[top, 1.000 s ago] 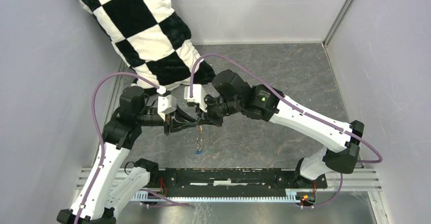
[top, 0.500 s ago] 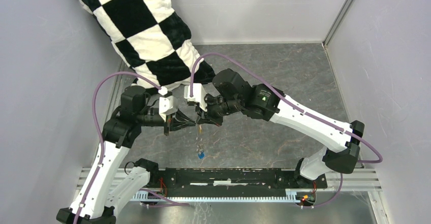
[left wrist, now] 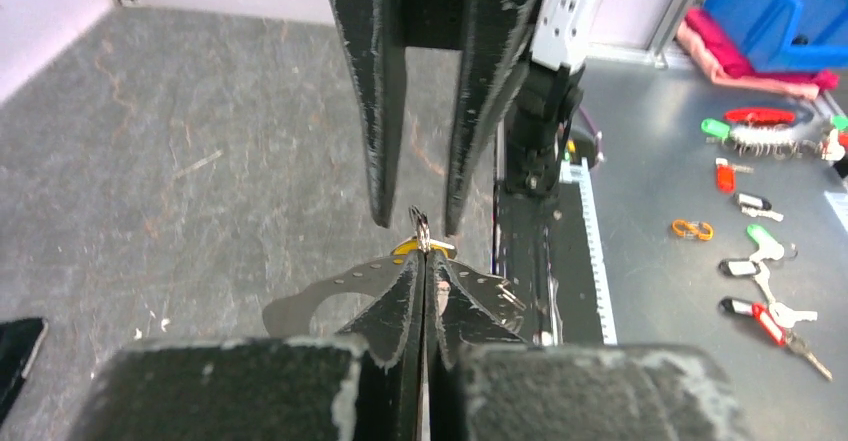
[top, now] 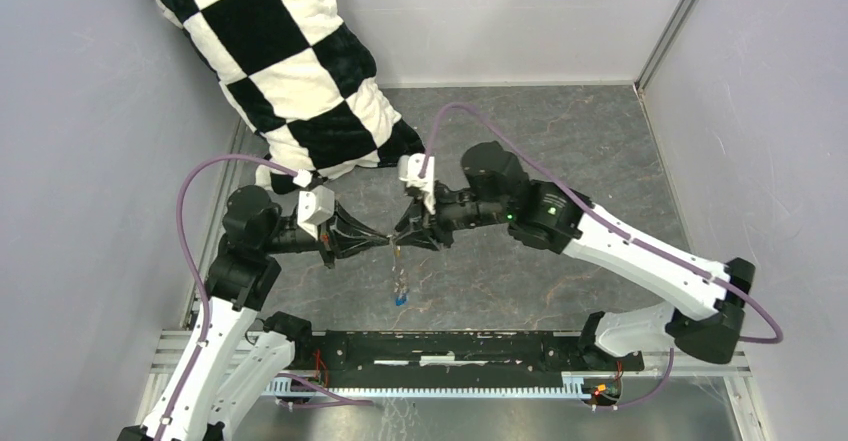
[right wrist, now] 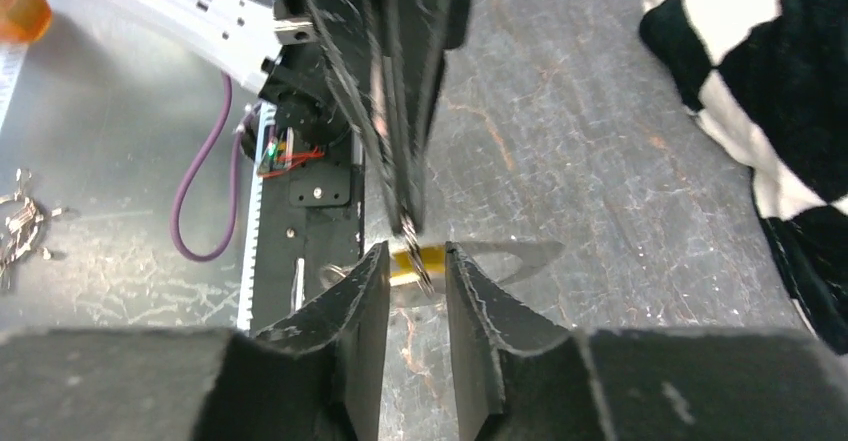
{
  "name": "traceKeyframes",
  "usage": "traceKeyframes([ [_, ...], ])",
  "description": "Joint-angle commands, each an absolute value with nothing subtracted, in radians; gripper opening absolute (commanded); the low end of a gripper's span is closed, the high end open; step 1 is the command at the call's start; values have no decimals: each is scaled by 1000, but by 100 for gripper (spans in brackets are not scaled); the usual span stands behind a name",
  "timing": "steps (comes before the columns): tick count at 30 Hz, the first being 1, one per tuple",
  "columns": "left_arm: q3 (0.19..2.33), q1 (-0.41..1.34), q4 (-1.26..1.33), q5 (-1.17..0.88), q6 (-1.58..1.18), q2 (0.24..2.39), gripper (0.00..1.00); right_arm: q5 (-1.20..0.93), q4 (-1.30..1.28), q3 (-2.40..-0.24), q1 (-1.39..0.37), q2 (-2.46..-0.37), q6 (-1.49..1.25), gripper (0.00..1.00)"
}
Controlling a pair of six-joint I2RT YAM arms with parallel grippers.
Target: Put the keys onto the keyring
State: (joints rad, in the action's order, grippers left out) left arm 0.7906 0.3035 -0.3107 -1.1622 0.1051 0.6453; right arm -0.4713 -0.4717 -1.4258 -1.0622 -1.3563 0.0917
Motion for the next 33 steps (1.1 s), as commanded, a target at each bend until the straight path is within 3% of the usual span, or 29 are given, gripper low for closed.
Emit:
traceKeyframes([
  [1, 782, 305, 79, -1188, -216, 625, 2, -512, -252, -1302, -999, -1216, -34, 36],
  [4, 804, 305, 88, -1193, -224, 638, 2, -534, -155, -1198, -965, -1140, -102, 42],
  [11, 819, 305, 105, -1219, -215, 641, 2, -608, 87, -1063, -941, -1084, -245, 44],
  [33, 848, 305, -24, -1263, -85, 614, 2, -762, 361, -972, -894, -1137, -454, 38],
])
